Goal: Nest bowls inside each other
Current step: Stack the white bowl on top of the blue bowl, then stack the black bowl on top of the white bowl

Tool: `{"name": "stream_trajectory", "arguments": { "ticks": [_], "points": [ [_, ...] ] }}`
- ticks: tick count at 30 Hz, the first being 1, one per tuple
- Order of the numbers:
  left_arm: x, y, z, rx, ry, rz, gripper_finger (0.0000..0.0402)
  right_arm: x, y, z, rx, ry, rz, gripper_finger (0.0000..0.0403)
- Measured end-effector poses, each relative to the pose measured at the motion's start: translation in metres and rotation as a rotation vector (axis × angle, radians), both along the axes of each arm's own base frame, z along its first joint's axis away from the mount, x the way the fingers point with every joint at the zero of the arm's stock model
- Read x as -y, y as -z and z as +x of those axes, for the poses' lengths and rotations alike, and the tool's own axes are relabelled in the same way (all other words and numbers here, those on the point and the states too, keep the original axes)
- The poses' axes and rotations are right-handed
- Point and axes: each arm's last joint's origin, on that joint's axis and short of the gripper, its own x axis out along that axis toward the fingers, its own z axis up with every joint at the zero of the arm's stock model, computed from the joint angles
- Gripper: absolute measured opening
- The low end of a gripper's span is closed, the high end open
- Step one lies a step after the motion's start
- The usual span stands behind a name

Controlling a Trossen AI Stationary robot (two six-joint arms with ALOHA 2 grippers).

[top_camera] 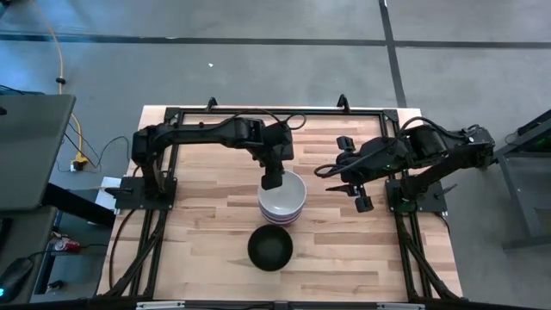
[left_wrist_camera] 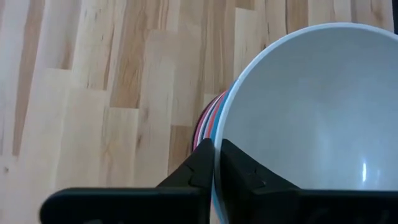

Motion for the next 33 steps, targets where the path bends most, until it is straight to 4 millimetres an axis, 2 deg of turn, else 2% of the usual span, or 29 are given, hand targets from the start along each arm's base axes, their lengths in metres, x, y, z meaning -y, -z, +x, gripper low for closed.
{"name": "stream_trajectory", "arguments": {
  "ticks": [13, 17, 22, 28, 33],
  "points": [
    [0.001, -0.014, -0.003, 0.074, 0.027, 0.045, 0.0128, 0.0, 0.0, 0.0, -0.001, 0.01, 0.01, 0.0142],
    [0.0, -0.024, -0.014, 0.072, 0.05, 0.064, 0.0155, -0.001, 0.003, 0.004, -0.027, 0.053, 0.056, 0.0142],
    [0.001, -0.052, -0.044, 0.073, 0.077, 0.095, 0.0175, -0.007, 0.018, 0.025, -0.104, 0.177, 0.171, 0.0142],
    [0.012, -0.086, -0.102, 0.001, 0.078, 0.149, 0.0178, -0.019, 0.051, 0.061, -0.247, 0.409, 0.329, 0.0142],
    [0.022, -0.105, -0.15, 0.054, 0.058, 0.243, 0.0173, -0.037, 0.081, 0.081, -0.365, 0.553, 0.393, 0.0142]
  ]
}}
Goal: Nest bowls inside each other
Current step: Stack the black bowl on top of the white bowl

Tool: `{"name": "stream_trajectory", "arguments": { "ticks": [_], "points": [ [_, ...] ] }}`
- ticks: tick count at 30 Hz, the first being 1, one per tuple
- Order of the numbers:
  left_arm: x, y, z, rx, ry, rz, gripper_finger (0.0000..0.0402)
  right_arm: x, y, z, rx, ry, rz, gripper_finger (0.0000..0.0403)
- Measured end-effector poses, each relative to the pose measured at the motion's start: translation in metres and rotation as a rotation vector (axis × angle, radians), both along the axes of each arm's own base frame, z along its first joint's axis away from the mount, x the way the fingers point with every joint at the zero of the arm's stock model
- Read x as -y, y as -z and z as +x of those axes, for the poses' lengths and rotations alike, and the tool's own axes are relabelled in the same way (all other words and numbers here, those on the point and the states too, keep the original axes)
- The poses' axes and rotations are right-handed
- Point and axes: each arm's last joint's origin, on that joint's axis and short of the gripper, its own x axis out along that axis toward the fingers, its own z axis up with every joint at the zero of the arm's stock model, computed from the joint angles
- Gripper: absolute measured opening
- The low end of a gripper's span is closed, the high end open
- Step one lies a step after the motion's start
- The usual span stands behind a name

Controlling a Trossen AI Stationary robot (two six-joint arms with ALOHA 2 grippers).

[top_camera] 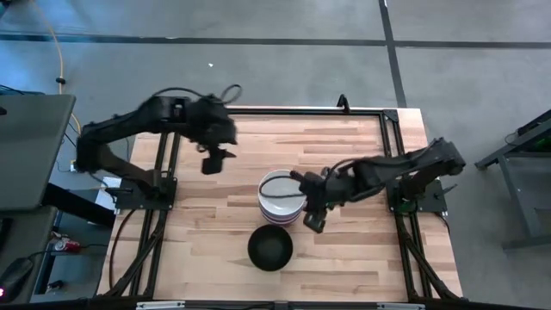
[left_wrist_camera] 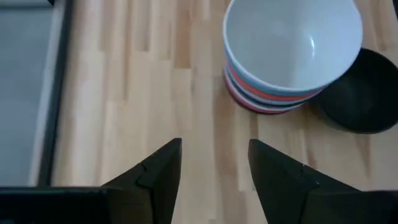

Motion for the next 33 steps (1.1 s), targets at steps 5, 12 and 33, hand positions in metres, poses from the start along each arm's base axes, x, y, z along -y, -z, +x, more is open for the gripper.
{"name": "stream_trajectory", "arguments": {
  "ticks": [5, 12, 33],
  "points": [
    [0.001, -0.003, -0.037, 0.128, -0.014, 0.087, 0.0173, -0.021, 0.023, 0.012, -0.037, 0.224, 0.019, 0.0142],
    [-0.005, 0.014, -0.065, 0.261, -0.097, 0.168, 0.0173, -0.051, 0.054, 0.031, -0.065, 0.411, 0.155, 0.0142],
    [-0.006, 0.027, -0.071, 0.239, -0.316, 0.132, 0.0172, -0.103, 0.098, 0.038, -0.098, 0.512, 0.201, 0.0142]
  ]
}}
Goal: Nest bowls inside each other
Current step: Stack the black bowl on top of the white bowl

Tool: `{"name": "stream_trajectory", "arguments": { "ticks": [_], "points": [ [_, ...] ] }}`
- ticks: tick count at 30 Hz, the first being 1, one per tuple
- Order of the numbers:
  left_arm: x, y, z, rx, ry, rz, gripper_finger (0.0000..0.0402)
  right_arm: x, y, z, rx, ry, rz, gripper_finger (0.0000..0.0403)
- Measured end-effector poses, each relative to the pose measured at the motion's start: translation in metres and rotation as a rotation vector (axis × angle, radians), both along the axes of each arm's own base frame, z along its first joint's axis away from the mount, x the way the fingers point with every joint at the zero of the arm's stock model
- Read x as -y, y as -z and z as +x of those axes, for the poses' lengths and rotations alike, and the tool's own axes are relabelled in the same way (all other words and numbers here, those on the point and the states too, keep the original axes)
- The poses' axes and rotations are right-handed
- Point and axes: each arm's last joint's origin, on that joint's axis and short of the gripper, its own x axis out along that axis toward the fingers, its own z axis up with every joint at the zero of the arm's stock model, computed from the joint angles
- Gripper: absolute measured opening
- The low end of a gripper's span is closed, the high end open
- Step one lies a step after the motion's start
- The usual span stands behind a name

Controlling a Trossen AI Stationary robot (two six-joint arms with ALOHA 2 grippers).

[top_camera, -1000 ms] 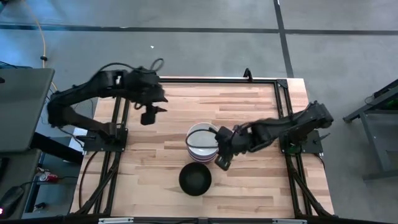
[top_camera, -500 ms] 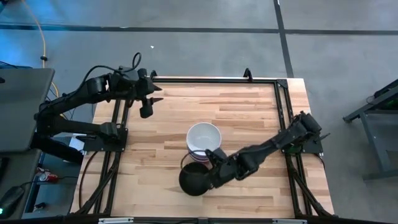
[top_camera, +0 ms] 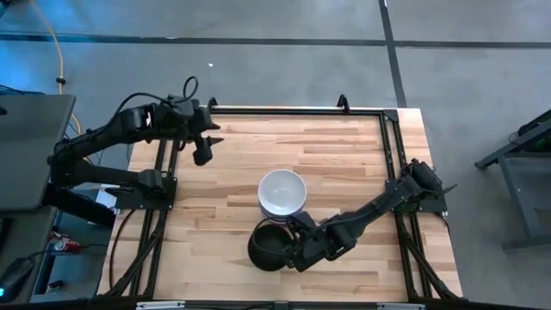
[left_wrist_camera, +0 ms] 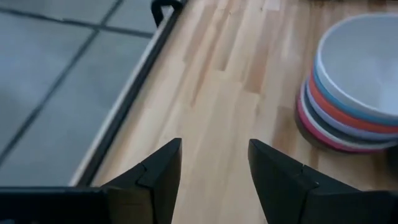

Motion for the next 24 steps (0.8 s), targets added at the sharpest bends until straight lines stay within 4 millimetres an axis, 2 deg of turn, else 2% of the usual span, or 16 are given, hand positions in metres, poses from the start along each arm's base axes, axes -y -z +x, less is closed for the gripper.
{"name": "stream_trajectory", "arguments": {
  "ticks": [8, 16, 24],
  "points": [
    [0.018, 0.005, 0.002, -0.043, 0.014, -0.069, 0.0172, -0.003, 0.001, 0.0, 0.02, 0.104, 0.042, 0.0142],
    [0.031, 0.012, -0.002, -0.155, -0.02, -0.056, 0.0172, -0.016, 0.039, 0.014, -0.07, 0.102, 0.093, 0.0142],
    [0.039, 0.009, -0.014, -0.153, -0.04, -0.039, 0.0172, -0.018, 0.043, 0.018, -0.049, 0.143, 0.106, 0.0142]
  ]
}}
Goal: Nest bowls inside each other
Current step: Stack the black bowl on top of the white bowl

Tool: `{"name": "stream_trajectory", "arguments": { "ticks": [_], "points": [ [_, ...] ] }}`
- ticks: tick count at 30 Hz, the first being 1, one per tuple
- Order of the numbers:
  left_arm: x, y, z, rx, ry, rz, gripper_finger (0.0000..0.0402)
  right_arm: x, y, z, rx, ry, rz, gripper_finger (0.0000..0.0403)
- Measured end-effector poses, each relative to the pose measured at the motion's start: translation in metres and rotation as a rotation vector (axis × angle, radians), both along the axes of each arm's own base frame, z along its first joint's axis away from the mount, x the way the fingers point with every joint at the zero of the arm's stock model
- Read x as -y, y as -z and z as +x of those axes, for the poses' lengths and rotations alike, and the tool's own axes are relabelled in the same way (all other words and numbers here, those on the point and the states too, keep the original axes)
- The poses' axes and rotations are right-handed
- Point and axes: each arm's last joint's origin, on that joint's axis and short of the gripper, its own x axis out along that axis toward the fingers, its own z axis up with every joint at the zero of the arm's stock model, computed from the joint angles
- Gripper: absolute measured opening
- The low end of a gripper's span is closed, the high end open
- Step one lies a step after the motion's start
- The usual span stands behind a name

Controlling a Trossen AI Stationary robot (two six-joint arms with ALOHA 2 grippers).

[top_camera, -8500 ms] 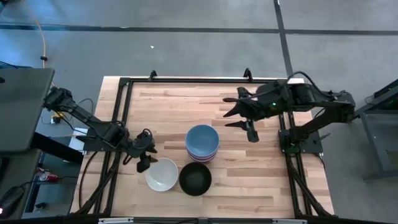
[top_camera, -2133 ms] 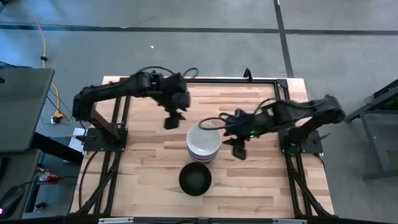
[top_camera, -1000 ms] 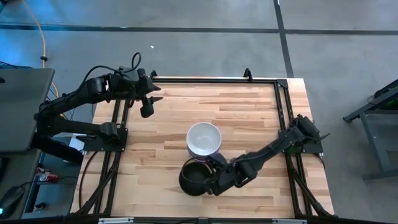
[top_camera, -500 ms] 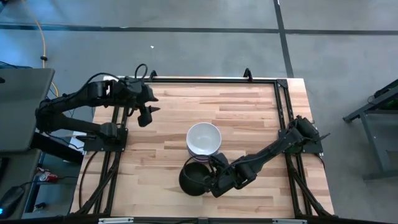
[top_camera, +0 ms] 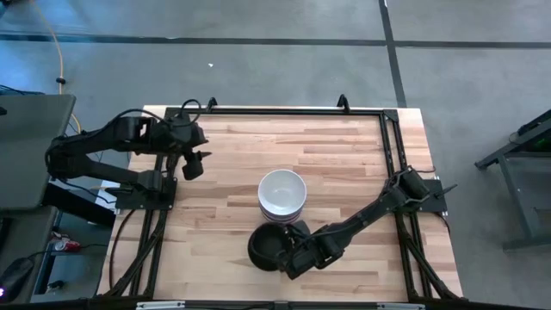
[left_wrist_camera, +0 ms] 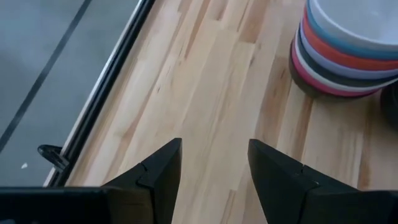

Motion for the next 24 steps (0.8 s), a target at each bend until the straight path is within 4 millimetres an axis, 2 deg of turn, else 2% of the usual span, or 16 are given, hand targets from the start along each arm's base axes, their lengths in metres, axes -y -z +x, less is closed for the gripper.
{"name": "stream_trajectory", "arguments": {
  "ticks": [5, 12, 18, 24],
  "points": [
    [0.004, -0.005, -0.01, 0.038, 0.009, 0.02, 0.0172, 0.003, 0.001, -0.001, -0.012, 0.033, -0.018, 0.0142],
    [0.009, -0.012, -0.028, 0.096, 0.006, 0.054, 0.0172, 0.004, 0.019, 0.006, -0.058, 0.045, -0.017, 0.0142],
    [0.013, -0.018, -0.046, 0.15, 0.022, 0.081, 0.0172, 0.006, 0.022, 0.008, -0.057, 0.053, -0.022, 0.014],
    [0.015, -0.023, -0.061, 0.197, 0.01, 0.115, 0.0172, 0.006, 0.021, 0.009, -0.043, 0.069, -0.041, 0.0086]
  ]
}}
